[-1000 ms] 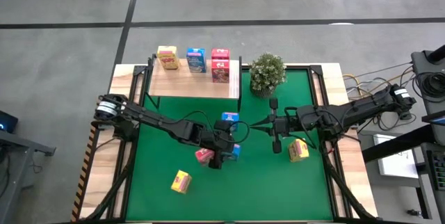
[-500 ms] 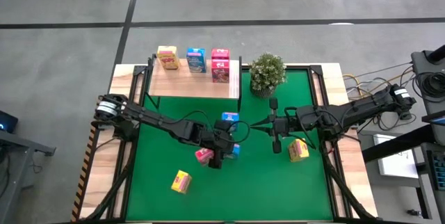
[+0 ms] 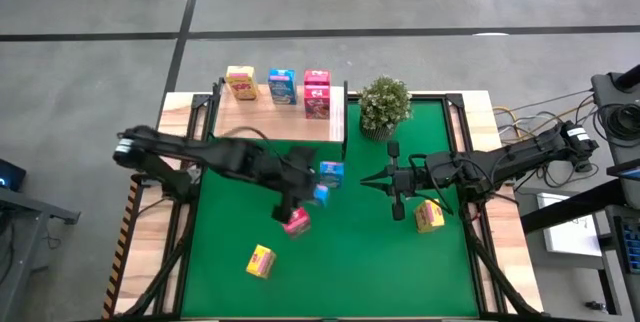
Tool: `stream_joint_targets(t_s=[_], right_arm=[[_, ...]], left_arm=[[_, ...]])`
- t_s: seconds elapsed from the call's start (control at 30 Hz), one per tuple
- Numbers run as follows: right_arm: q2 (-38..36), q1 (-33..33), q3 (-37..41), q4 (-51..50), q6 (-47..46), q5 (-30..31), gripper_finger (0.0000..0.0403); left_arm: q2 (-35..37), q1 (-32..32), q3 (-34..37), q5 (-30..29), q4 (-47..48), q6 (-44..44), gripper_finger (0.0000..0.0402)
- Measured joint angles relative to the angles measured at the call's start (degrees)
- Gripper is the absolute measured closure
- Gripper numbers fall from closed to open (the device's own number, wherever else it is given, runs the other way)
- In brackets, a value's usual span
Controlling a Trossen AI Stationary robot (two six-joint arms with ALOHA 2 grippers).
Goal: Stack cereal on shelf
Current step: Put the bottom blue cereal box on the shelf aligned with the other blue cereal box
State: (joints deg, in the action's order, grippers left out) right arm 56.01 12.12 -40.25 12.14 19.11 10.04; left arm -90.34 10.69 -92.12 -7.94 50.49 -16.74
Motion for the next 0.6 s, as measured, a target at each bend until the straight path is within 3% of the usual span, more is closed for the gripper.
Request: stream_joint_targets(t_s=[0.23,0.43,0.6], right_arm=[[0.00,0.00,0.00,0.07,0.29,0.00,0.0390],[0.00,-0.04,0.00,0.12,0.55,0.00,0.0390],[0.00,-0.04,0.00,0.13,1.11,0.00,0.0390]], left_arm=[[9.60,-7.56,-0.38,-0.52,6.11,-6.78,0.0253],[14.76,-21.41,1.10,-0.05,6.50,-11.63,0.0253],[14.32,-34.70,1.11,11.45,6.64,-14.05,0.0253]])
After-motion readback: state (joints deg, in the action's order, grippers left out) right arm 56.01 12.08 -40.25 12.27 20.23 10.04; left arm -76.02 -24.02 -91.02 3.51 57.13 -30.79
